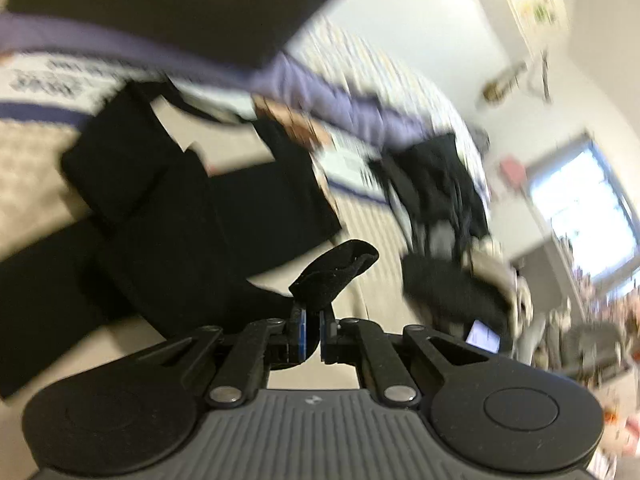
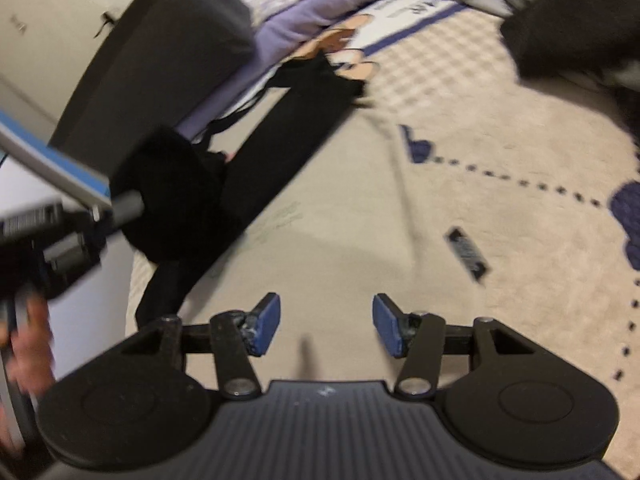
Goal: Fold clothes
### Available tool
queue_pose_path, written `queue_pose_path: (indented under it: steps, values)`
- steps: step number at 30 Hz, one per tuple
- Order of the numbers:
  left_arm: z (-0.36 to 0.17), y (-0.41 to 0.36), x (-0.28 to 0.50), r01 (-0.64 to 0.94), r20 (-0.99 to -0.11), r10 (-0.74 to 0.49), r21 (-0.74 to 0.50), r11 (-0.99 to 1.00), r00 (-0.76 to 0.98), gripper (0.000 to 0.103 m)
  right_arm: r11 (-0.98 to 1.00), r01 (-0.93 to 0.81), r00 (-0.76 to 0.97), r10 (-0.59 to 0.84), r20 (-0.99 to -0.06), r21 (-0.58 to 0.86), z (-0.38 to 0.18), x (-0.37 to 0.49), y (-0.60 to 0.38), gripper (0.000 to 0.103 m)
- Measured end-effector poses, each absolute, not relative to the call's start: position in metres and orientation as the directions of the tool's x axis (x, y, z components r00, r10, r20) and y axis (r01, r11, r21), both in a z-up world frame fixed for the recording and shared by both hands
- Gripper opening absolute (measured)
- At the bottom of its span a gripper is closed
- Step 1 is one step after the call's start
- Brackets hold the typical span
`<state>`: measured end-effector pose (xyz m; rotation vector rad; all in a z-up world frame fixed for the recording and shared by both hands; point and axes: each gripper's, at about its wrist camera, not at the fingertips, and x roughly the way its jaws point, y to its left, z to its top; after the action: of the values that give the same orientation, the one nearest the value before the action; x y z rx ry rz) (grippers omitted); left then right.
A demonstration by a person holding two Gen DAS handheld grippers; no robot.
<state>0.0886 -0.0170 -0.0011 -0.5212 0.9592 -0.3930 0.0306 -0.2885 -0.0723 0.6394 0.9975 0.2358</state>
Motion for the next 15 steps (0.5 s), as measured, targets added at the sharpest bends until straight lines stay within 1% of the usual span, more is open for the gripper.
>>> queue_pose_path:
  steps: [3, 5, 8, 12, 15]
  values:
    - [-0.019, -0.041, 0.079, 0.113, -0.691, -0.543, -0.564, 0.818, 0.477, 0.005, 0.738, 0.148, 0.550, 0.492, -0.675, 0.658, -0.078, 0.029, -0.303, 0.055]
    - [-0.029, -0.055, 0.073, 0.128, -0.705, -0.542, -0.551, 0.825, 0.458, 0.005, 0.650, 0.199, 0.564, 0.536, -0.628, 0.733, -0.088, 0.028, -0.317, 0.055]
    - [-0.038, -0.068, 0.062, 0.144, -0.720, -0.535, -0.532, 0.834, 0.441, 0.005, 0.540, 0.253, 0.569, 0.588, -0.575, 0.803, -0.101, 0.029, -0.327, 0.055]
    - [-0.042, -0.079, 0.054, 0.170, -0.739, -0.531, -0.510, 0.843, 0.415, 0.006, 0.443, 0.283, 0.575, 0.631, -0.521, 0.850, -0.108, 0.031, -0.330, 0.055]
    - [-0.049, -0.090, 0.047, 0.205, -0.776, -0.518, -0.476, 0.855, 0.360, 0.011, 0.436, 0.283, 0.570, 0.640, -0.515, 0.854, -0.108, 0.032, -0.326, 0.056]
